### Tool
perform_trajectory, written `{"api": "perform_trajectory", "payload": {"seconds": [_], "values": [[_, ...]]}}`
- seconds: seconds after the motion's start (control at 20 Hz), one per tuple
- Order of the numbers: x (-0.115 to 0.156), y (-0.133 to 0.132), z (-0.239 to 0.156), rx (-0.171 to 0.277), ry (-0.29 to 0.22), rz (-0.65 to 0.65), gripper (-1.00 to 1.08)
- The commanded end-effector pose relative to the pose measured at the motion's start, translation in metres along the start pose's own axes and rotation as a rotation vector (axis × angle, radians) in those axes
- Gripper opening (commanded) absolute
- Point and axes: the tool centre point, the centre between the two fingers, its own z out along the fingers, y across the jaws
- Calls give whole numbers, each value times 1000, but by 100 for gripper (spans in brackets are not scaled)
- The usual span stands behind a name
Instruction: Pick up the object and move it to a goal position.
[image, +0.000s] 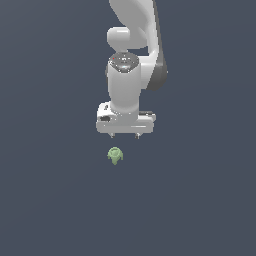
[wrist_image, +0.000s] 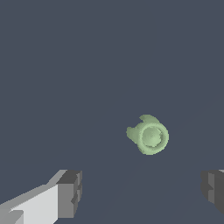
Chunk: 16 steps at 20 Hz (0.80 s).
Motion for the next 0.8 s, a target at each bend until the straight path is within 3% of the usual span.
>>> {"api": "perform_trajectory", "payload": {"seconds": [0.0, 0.75], "values": [[0, 0, 0, 0, 0, 0, 100], [9, -4, -18, 16, 39, -28, 100]]}}
